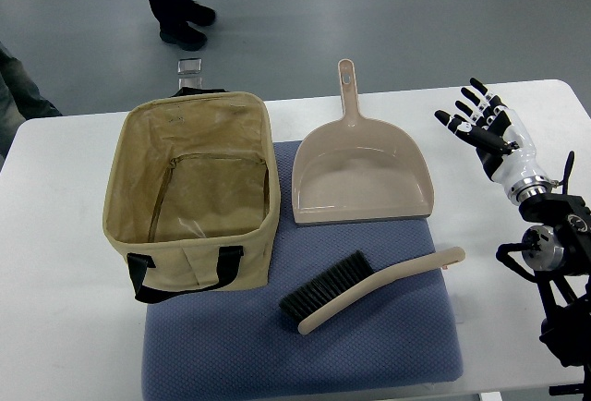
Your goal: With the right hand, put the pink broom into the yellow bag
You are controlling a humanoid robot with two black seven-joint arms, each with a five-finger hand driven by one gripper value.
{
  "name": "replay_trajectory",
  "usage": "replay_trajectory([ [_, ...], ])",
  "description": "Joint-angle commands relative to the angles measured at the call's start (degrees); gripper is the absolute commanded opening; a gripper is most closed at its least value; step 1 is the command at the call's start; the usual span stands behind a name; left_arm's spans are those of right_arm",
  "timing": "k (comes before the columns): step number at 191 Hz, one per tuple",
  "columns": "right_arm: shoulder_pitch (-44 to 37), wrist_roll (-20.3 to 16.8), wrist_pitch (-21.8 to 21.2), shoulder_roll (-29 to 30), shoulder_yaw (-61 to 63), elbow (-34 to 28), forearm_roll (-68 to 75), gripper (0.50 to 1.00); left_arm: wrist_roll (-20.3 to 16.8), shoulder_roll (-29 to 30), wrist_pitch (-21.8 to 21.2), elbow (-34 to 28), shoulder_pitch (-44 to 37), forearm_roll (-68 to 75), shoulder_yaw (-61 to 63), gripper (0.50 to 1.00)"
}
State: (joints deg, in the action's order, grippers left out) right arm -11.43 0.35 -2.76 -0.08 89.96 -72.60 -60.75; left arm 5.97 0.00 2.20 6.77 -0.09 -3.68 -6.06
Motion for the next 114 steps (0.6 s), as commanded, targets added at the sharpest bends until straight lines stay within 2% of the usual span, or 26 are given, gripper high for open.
replay_trajectory([
  [1,-0.70,0.00,-0.93,-0.71,-0.13,0.00,-0.15,0.928,0.00,0.00,0.00,0.09,0.00,-0.01,0.00,1.000],
  [36,-0.96,-0.08,-3.13,-3.18,-1.63,-0.53,-1.30,0.928,0.00,0.00,0.00,0.00,0.00,-0.01,0.00,1.000],
  [66,-0.96,0.27,-4.36,-7.57,-5.23,-0.97,-3.32,0.926,0.00,0.00,0.00,0.00,0.00,-0.01,0.00,1.000],
  [98,-1.05,5.19,-4.36,-18.20,-15.59,-2.11,-4.37,0.924,0.00,0.00,0.00,0.00,0.00,-0.01,0.00,1.000],
  [114,-1.05,6.59,-4.36,-21.63,-19.11,-2.81,-7.01,0.924,0.00,0.00,0.00,0.00,0.00,-0.01,0.00,1.000],
])
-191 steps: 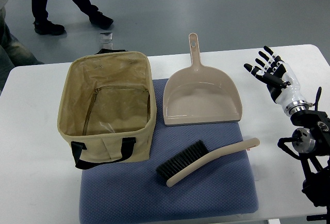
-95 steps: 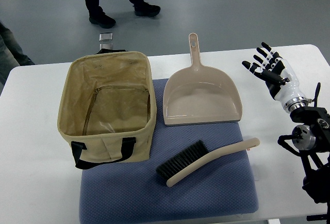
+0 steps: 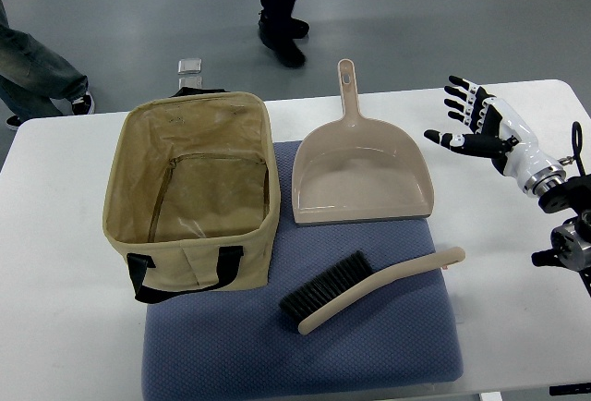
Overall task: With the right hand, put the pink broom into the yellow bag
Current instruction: 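Move the right hand down toward the beige brush handle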
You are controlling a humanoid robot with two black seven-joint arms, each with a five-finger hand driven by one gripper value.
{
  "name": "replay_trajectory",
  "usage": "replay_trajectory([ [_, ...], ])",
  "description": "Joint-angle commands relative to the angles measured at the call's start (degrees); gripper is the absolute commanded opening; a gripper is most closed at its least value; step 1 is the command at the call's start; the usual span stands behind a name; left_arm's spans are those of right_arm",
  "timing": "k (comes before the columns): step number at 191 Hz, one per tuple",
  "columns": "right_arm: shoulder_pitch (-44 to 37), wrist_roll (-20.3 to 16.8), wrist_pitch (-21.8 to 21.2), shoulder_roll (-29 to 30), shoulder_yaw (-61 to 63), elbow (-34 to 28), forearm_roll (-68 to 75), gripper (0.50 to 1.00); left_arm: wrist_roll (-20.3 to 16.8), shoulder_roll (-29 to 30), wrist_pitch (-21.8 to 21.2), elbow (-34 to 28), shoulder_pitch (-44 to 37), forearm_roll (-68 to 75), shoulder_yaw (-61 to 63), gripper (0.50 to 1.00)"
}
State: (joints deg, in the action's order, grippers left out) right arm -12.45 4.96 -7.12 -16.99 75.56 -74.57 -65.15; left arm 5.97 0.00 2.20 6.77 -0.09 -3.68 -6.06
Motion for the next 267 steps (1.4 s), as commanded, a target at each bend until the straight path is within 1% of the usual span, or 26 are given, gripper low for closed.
replay_trajectory([
  [1,-0.03,1.98,0.00,-4.72,-4.72,-0.84,-2.62,0.924,0.00,0.00,0.00,0.00,0.00,-0.01,0.00,1.000],
  [20,-0.03,2.86,-0.08,-6.74,-6.74,-1.72,-7.80,0.924,0.00,0.00,0.00,0.00,0.00,-0.01,0.00,1.000],
  [50,-0.73,4.53,0.00,-12.01,-12.98,-4.36,-14.39,0.924,0.00,0.00,0.00,0.00,0.00,-0.01,0.00,1.000],
  [85,-2.76,5.67,0.00,-16.15,-16.85,-7.08,-17.47,0.924,0.00,0.00,0.00,0.00,0.00,-0.01,0.00,1.000],
  [127,-2.84,8.57,0.18,-21.07,-20.89,-12.18,-23.27,0.921,0.00,0.00,0.00,0.00,0.00,-0.01,0.00,1.000],
  [165,-3.11,8.66,0.27,-23.88,-24.67,-16.14,-28.90,0.921,0.00,0.00,0.00,0.00,0.00,-0.01,0.00,1.000],
  [198,-5.65,8.57,0.09,-27.48,-30.56,-18.24,-34.08,0.919,0.00,0.00,0.00,0.00,0.00,-0.01,0.00,1.000],
  [239,-8.12,8.57,0.00,-29.94,-35.83,-19.21,-36.54,0.919,0.00,0.00,0.00,0.00,0.00,-0.01,0.00,1.000],
  [267,-8.82,8.57,0.00,-31.53,-37.24,-19.83,-37.16,0.917,0.00,0.00,0.00,0.00,0.00,-0.01,0.00,1.000],
])
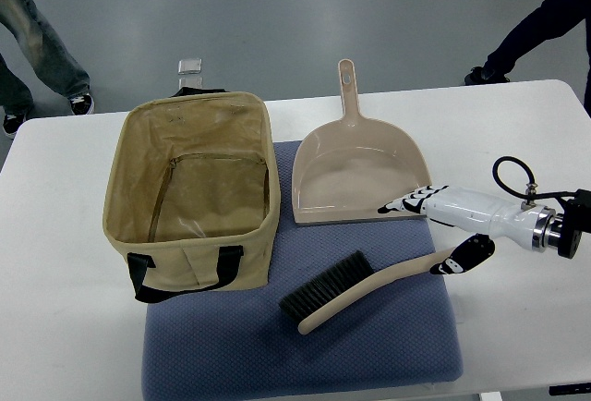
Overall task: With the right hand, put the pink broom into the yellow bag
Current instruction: 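Move the right hand down toward the beige brush handle, then close the right hand's fingers around the brush handle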
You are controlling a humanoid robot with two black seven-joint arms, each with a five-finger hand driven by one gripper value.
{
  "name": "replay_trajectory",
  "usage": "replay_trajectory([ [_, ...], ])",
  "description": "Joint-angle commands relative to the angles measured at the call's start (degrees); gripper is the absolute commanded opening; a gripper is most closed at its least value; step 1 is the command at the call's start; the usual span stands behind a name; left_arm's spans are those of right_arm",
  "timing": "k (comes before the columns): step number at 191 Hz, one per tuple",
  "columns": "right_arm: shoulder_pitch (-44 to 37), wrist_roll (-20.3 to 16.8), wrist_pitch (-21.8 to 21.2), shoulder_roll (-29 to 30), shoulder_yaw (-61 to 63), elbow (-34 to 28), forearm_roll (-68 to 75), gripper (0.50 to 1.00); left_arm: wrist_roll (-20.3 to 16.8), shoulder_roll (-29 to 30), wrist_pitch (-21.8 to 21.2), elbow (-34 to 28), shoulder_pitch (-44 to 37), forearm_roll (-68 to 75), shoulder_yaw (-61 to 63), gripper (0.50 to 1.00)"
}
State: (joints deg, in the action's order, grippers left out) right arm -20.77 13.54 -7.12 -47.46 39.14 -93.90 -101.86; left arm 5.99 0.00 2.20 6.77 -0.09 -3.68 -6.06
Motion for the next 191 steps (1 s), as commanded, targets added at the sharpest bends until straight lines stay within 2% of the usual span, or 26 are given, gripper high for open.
replay_trajectory([
  [1,-0.50,0.00,0.00,-1.06,-0.82,-0.49,-0.45,0.917,-0.01,0.00,0.00,0.00,0.00,-0.01,0.00,1.000],
  [42,-1.03,0.08,0.00,-3.78,-1.87,-2.69,-0.71,0.917,-0.01,0.00,0.00,0.00,0.00,-0.01,0.00,1.000],
  [72,-1.29,-0.18,-0.18,-3.26,-3.46,-3.22,-3.17,0.917,-0.01,0.00,0.00,0.00,0.00,-0.01,0.00,1.000],
  [87,-1.38,-1.23,-0.71,-2.47,-4.16,-3.13,-3.35,0.915,-0.01,0.00,0.00,0.00,0.00,-0.01,0.00,1.000],
  [142,-4.55,-9.76,-2.03,2.72,-6.97,-1.28,-3.70,0.891,-0.01,0.00,0.00,0.00,0.00,-0.01,0.00,1.000],
  [156,-4.72,-10.55,-2.11,2.98,-7.50,-1.28,-3.70,0.883,-0.01,0.00,0.00,0.00,0.00,-0.01,0.00,1.000],
  [172,-4.63,-10.55,-2.20,2.98,-7.85,-1.28,-3.70,0.842,-0.01,0.00,0.00,0.00,0.00,-0.01,0.00,1.000],
  [191,-4.72,-10.55,-2.20,2.98,-7.85,-1.46,-3.61,0.829,-0.01,0.00,0.00,0.00,0.00,-0.01,0.00,1.000],
])
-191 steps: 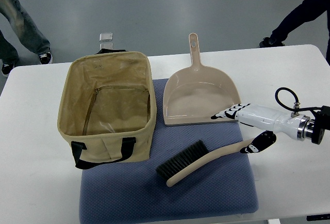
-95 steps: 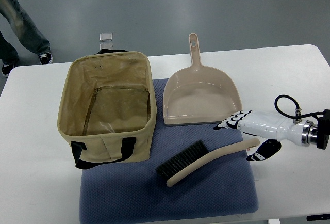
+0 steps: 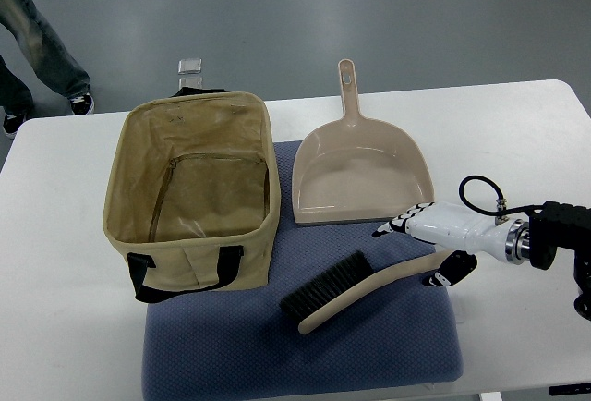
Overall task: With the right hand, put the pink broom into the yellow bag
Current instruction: 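Close the right hand's fingers around the brush handle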
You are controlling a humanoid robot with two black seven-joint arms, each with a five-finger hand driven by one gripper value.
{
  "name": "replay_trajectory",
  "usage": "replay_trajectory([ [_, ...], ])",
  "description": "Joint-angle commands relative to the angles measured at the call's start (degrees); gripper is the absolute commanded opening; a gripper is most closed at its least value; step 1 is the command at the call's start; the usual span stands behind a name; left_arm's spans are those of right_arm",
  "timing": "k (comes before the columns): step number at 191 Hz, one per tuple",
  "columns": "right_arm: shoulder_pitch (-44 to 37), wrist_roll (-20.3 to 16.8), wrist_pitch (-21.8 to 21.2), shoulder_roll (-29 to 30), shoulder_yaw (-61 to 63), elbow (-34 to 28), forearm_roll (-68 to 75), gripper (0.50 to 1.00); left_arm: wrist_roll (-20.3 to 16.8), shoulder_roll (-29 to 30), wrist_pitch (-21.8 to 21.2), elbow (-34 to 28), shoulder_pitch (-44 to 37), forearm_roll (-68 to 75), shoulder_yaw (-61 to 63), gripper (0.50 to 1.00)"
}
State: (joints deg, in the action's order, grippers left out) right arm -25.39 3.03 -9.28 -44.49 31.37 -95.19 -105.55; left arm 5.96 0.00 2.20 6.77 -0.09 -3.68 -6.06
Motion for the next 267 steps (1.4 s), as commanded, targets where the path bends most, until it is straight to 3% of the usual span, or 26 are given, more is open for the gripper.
replay_trajectory([
  [1,-0.10,-0.04,-0.03,0.02,-0.08,-0.17,0.08,0.829,0.01,0.00,0.00,0.00,0.01,-0.01,0.00,1.000],
  [68,-0.19,-0.13,-0.12,1.78,-2.02,-1.05,0.17,0.731,0.01,0.00,0.00,0.00,0.01,-0.01,0.00,1.000],
  [171,-0.98,-1.62,-1.35,1.69,-2.19,0.18,-2.20,0.650,0.01,0.00,0.00,0.00,0.01,-0.01,0.00,1.000],
  [202,-0.98,-1.71,-1.35,1.78,-2.19,0.80,-2.82,0.605,0.01,0.00,0.00,0.00,0.01,-0.01,0.00,1.000],
  [267,-0.27,-1.62,-2.05,1.87,-2.54,0.89,-3.17,0.582,0.01,0.00,0.00,0.00,0.01,0.08,0.00,1.000],
])
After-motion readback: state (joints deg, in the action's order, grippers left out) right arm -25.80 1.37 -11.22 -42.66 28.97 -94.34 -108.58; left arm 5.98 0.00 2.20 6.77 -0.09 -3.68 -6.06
